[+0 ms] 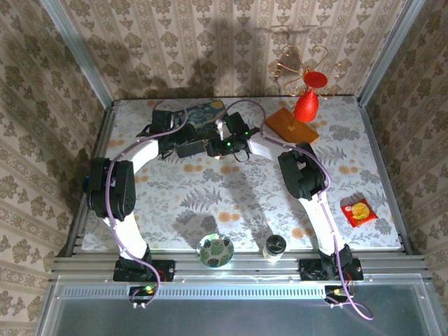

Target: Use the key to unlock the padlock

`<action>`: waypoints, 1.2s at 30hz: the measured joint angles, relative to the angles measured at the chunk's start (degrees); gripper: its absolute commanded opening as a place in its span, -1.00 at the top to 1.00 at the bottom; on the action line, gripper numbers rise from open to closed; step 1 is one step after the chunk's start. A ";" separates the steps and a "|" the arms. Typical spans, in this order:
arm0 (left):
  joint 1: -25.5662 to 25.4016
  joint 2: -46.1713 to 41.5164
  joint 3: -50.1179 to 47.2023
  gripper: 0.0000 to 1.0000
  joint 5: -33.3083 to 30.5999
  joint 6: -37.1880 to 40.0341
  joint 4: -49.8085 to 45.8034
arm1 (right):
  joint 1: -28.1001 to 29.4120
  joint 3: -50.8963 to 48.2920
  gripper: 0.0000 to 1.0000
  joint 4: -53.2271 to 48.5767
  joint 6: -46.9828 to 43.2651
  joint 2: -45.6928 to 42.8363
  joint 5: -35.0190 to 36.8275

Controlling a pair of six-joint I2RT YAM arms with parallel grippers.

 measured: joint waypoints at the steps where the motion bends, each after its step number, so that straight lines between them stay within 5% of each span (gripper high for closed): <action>1: 0.00 0.02 0.00 -1.00 0.02 0.00 0.04 | -0.28 -0.70 0.21 0.76 0.33 0.00 -0.61; 9: -0.02 0.07 0.11 -1.00 0.02 -0.02 0.26 | -1.22 -4.55 0.70 8.50 3.65 -0.70 -5.25; 20: -0.07 0.07 0.81 -1.00 -0.02 0.00 0.26 | -1.18 -6.97 1.00 14.19 8.11 -0.94 -7.37; 36: -0.79 0.17 0.85 -1.00 -0.20 0.04 0.24 | 0.13 -15.72 1.00 30.14 29.40 -3.93 -3.76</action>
